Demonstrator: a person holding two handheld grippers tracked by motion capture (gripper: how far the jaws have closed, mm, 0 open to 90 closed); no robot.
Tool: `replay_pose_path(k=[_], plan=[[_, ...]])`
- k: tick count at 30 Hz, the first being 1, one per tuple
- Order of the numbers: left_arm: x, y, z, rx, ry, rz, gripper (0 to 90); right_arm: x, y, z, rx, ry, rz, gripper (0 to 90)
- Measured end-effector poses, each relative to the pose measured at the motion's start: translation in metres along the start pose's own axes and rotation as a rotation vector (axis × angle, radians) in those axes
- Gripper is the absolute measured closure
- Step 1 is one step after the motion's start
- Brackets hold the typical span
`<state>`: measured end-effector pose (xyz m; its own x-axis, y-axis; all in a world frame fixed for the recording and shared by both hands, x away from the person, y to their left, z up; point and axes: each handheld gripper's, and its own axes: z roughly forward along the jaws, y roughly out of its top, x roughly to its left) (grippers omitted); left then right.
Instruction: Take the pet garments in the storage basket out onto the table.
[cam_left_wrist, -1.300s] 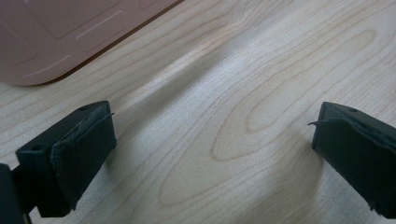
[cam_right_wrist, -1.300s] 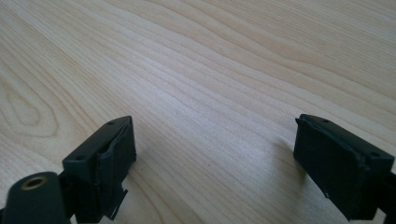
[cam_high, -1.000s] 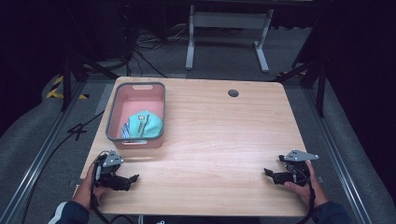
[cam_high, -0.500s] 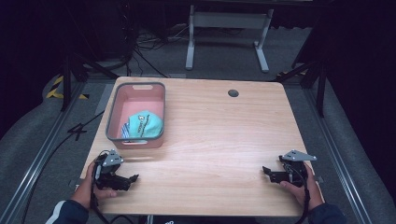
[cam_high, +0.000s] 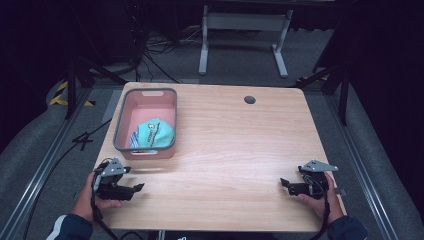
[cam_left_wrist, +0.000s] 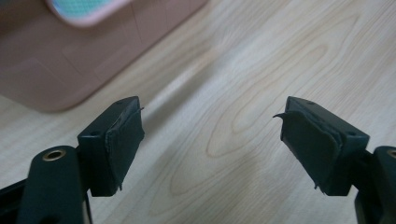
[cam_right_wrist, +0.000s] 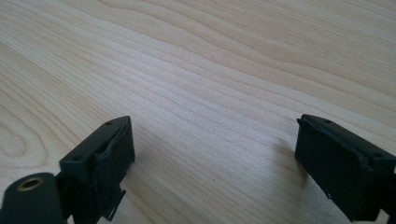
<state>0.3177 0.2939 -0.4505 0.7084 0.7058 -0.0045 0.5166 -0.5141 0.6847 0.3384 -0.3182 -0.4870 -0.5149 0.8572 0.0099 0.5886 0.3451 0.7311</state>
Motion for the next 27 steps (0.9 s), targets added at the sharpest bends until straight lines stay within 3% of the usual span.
replay_pose_path(k=[2, 7, 12, 19, 27], plan=[[0.001, 0.006, -0.005, -0.004, 0.028, 0.002, 24.1, 0.000, 0.000, 0.000, 0.000, 0.001, -0.001, 12.3], [0.003, 0.018, -0.016, -0.019, 0.034, -0.005, 24.5, 0.000, 0.000, 0.000, 0.001, 0.004, -0.003, 12.3], [0.002, 0.033, -0.029, -0.040, 0.071, 0.031, 24.5, -0.001, 0.000, 0.000, 0.002, 0.008, -0.006, 12.2], [0.008, 0.051, -0.039, -0.056, 0.082, 0.030, 23.4, -0.002, 0.001, 0.001, 0.003, 0.019, -0.013, 11.9], [0.025, 0.084, -0.044, -0.048, 0.083, 0.040, 21.2, -0.002, 0.001, 0.001, 0.003, 0.018, -0.013, 11.9]])
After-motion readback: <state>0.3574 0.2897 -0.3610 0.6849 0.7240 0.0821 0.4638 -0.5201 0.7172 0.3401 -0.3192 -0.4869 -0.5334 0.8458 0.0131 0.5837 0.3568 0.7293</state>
